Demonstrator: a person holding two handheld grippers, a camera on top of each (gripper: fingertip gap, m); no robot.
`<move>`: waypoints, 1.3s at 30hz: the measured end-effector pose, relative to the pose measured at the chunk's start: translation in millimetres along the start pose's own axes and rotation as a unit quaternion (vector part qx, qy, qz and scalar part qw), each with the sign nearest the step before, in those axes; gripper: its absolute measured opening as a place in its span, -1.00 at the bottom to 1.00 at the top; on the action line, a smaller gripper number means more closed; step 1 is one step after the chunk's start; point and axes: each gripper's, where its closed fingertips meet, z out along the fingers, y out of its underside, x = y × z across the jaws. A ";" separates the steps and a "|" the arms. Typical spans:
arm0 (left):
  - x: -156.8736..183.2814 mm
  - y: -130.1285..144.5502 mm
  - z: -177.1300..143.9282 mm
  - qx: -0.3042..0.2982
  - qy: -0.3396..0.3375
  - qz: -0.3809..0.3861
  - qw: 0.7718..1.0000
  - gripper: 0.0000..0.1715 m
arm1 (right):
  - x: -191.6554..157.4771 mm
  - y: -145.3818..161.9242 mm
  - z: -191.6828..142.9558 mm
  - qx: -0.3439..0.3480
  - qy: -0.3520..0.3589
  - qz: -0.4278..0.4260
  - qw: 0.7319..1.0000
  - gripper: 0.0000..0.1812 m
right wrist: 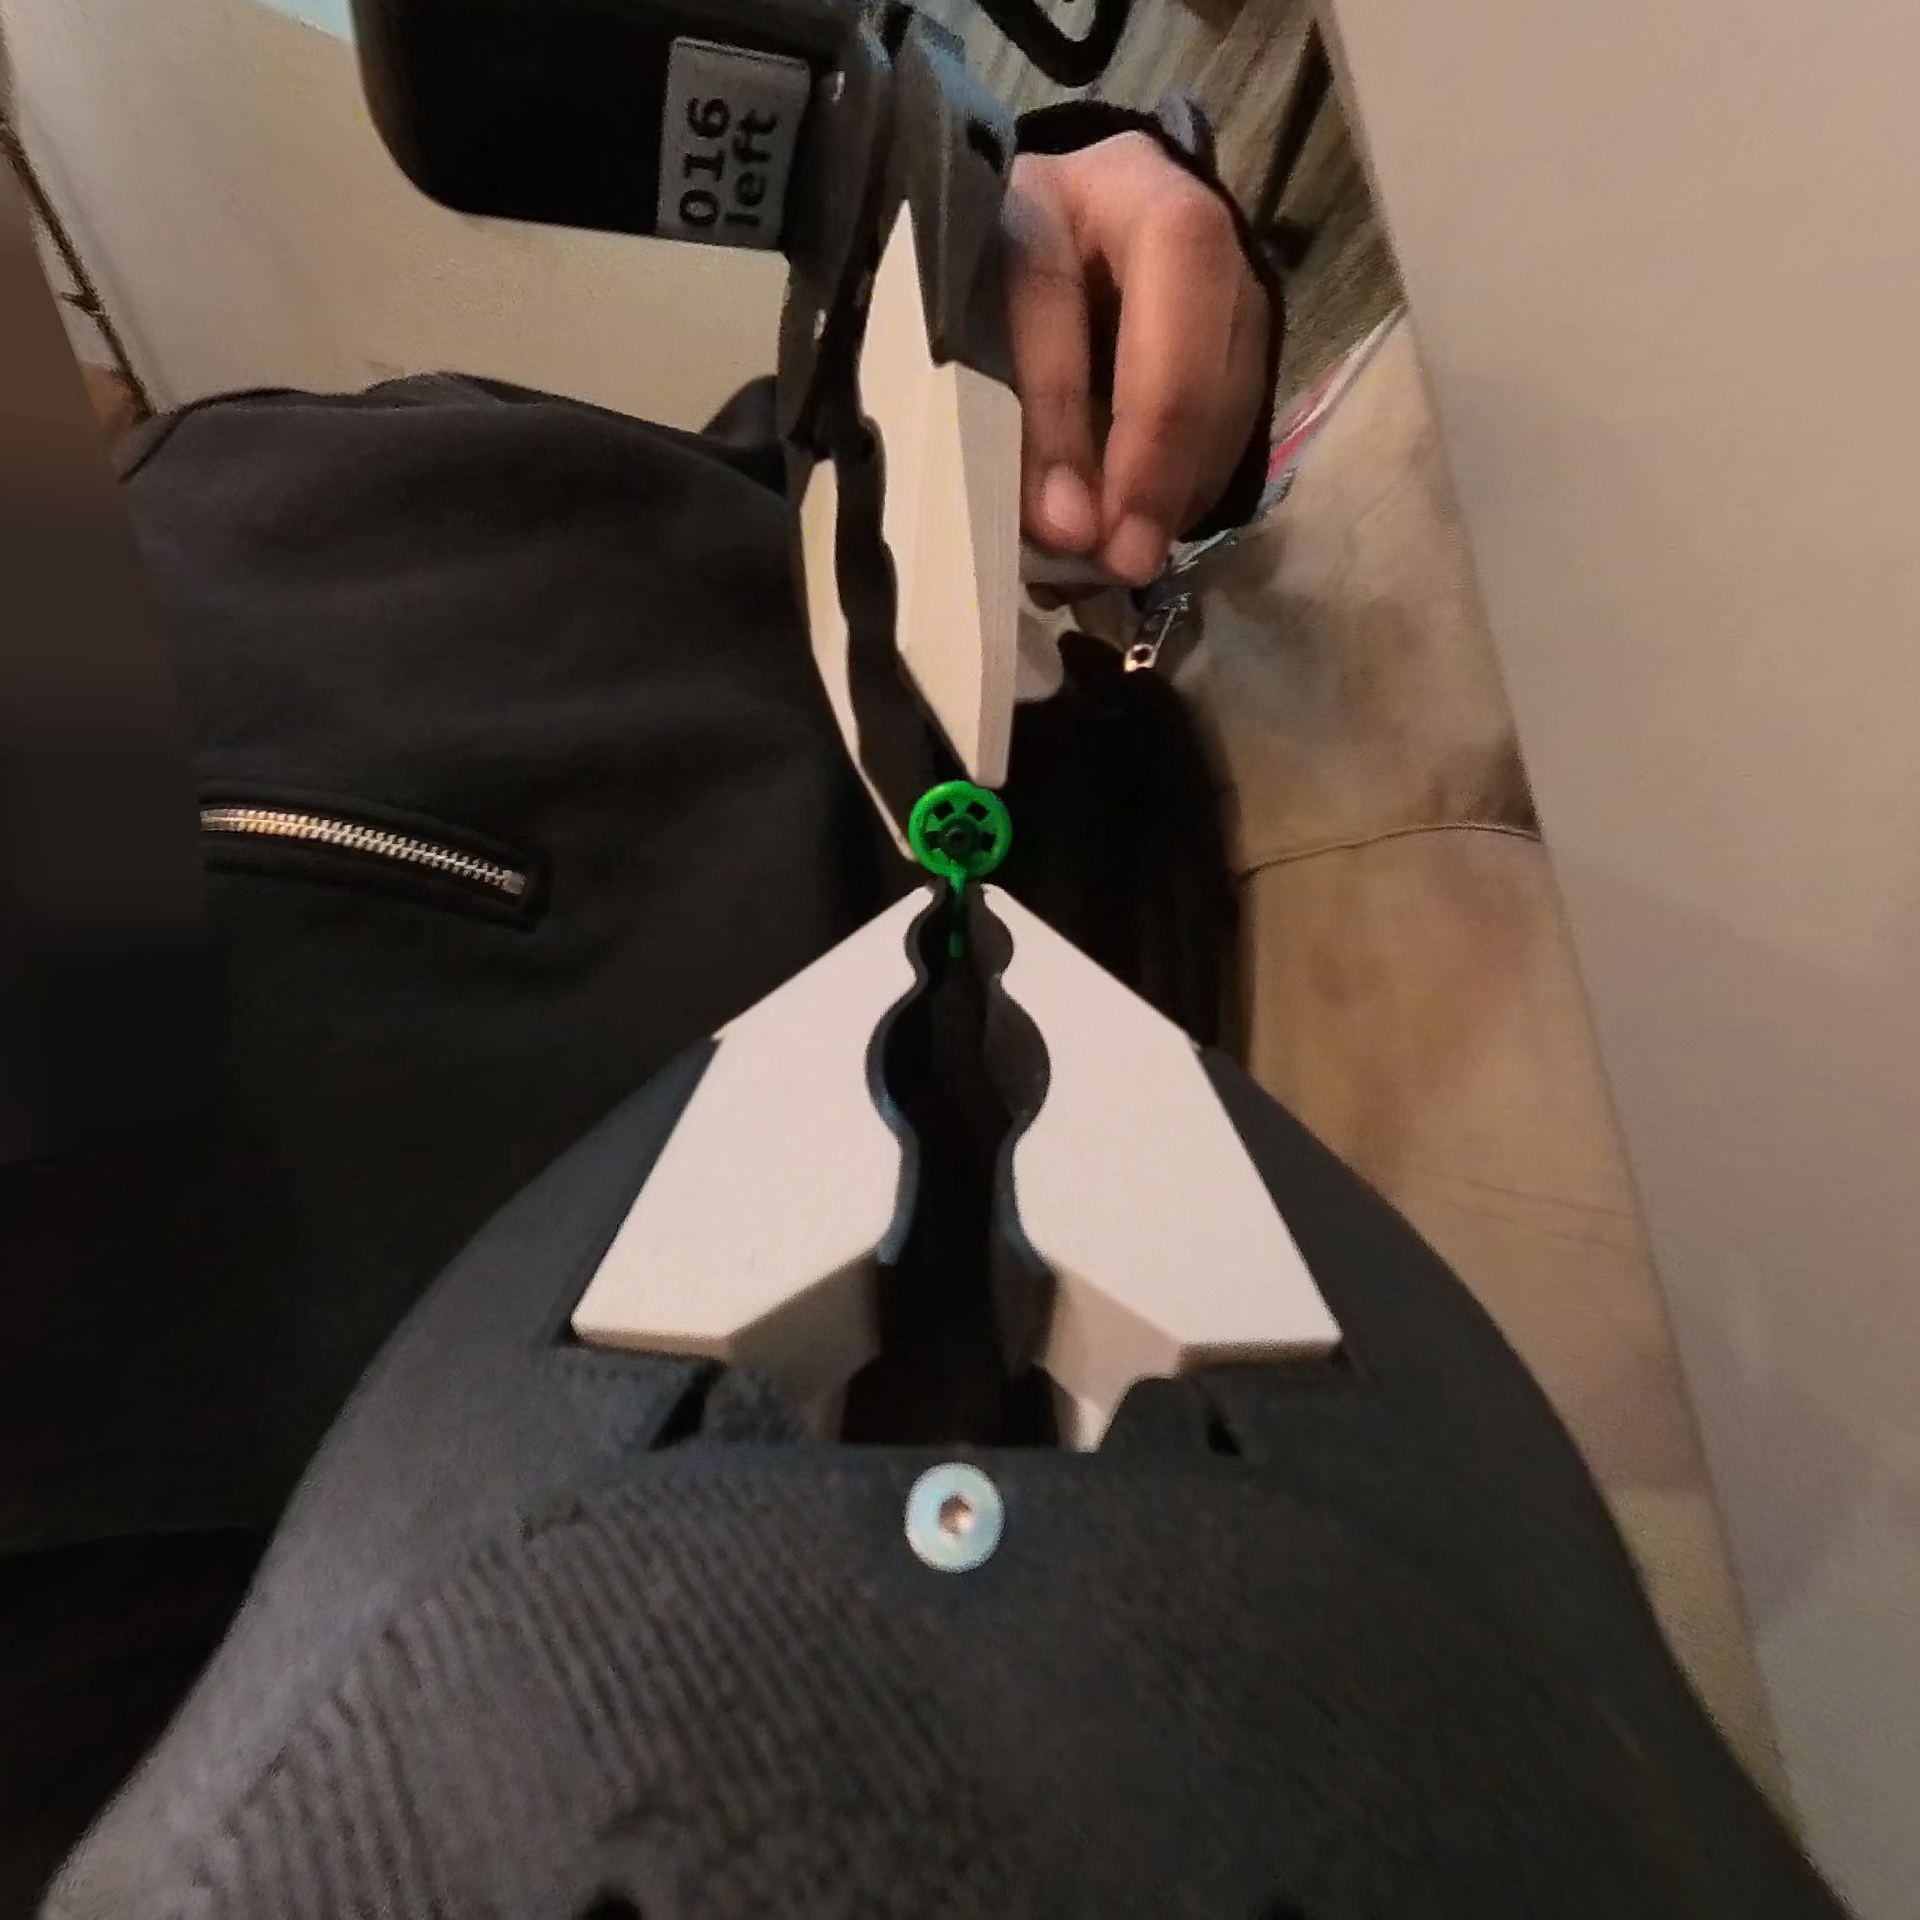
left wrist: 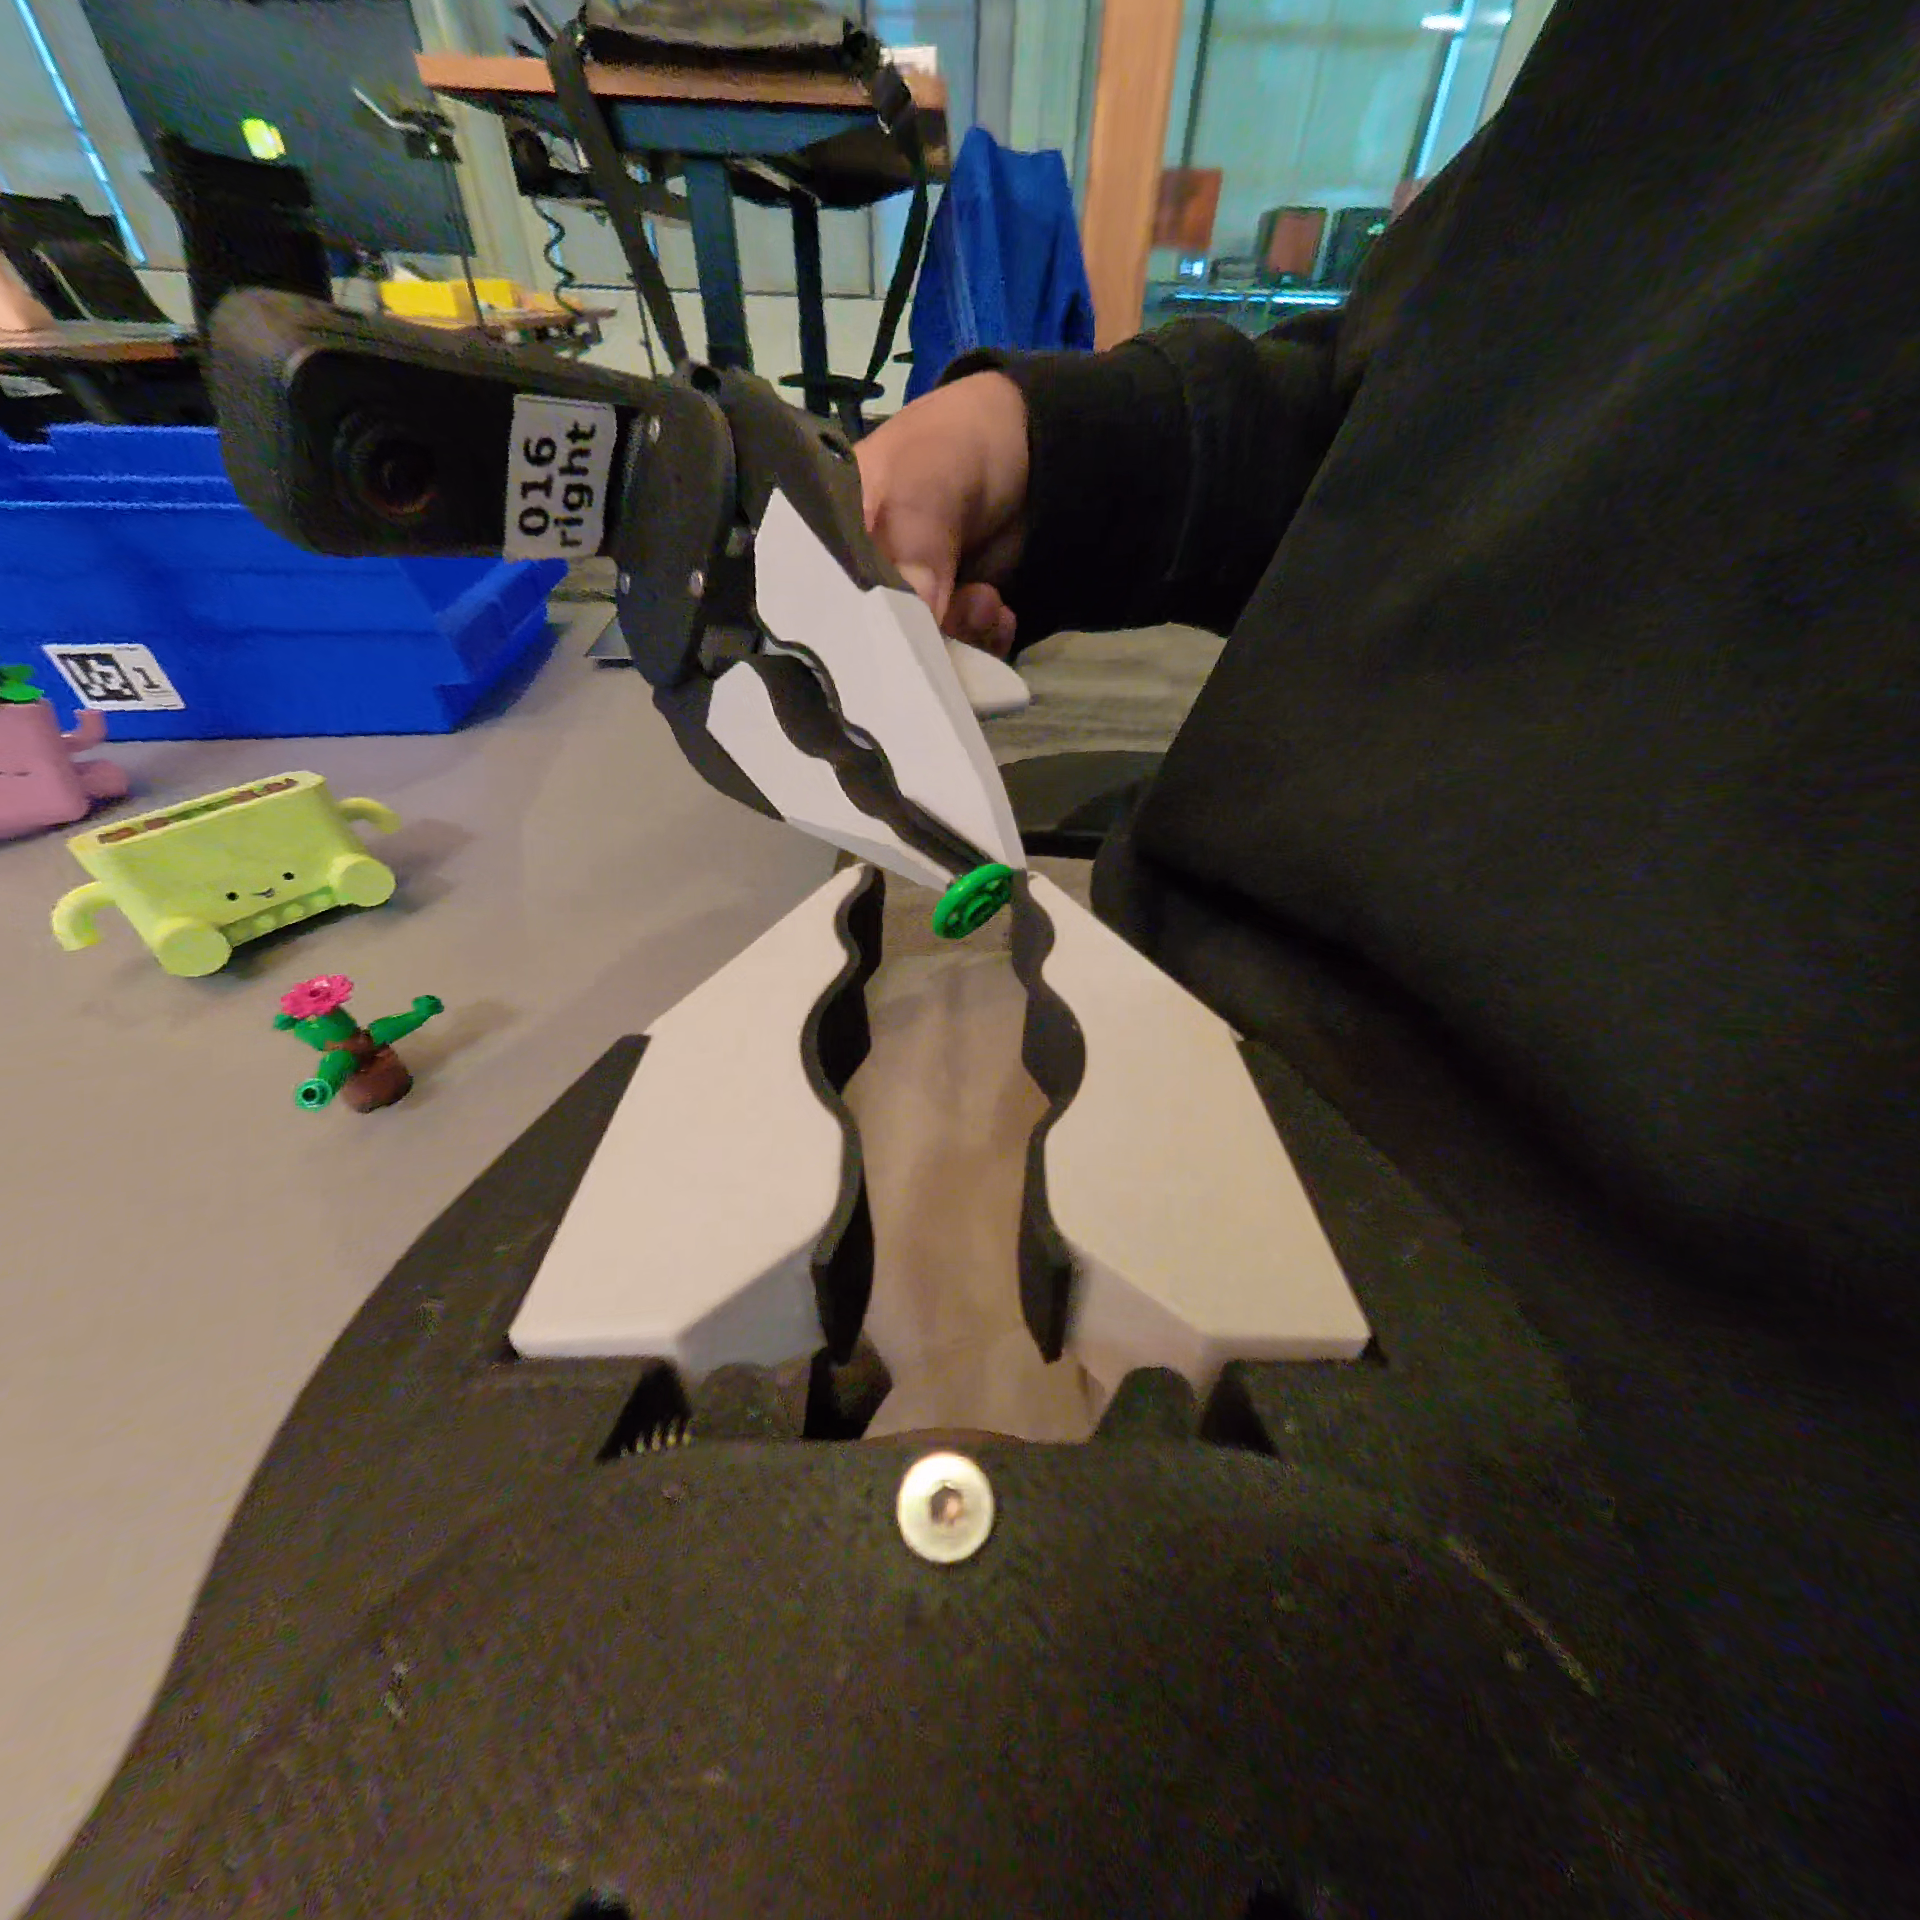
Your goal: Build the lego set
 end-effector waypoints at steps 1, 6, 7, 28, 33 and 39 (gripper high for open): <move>1.0 0.2 -0.4 -0.001 0.001 0.000 1.000 -0.76 | -1.4 -0.2 0.5 0.000 -0.010 0.002 1.000 -1.00; 3.9 3.9 0.0 -0.013 -0.011 0.016 1.000 -0.89 | -7.6 -3.2 0.8 0.007 -0.055 0.015 0.998 -1.00; 3.6 4.2 -0.4 -0.014 -0.015 0.018 1.000 -0.89 | -7.6 -3.7 1.0 0.008 -0.057 0.017 0.998 -1.00; -15.0 -1.8 -11.2 -0.008 -0.113 0.060 0.992 -0.88 | -1.6 -20.4 -2.3 0.064 -0.080 0.038 0.994 -1.00; -23.0 -1.4 -11.2 -0.009 -0.146 0.069 0.987 -0.89 | 2.6 -26.2 -6.9 0.102 -0.093 0.048 0.989 -1.00; -35.4 -5.4 -13.3 -0.007 -0.206 0.093 0.974 -0.89 | 4.6 -37.3 -14.7 0.163 -0.097 0.047 0.981 -1.00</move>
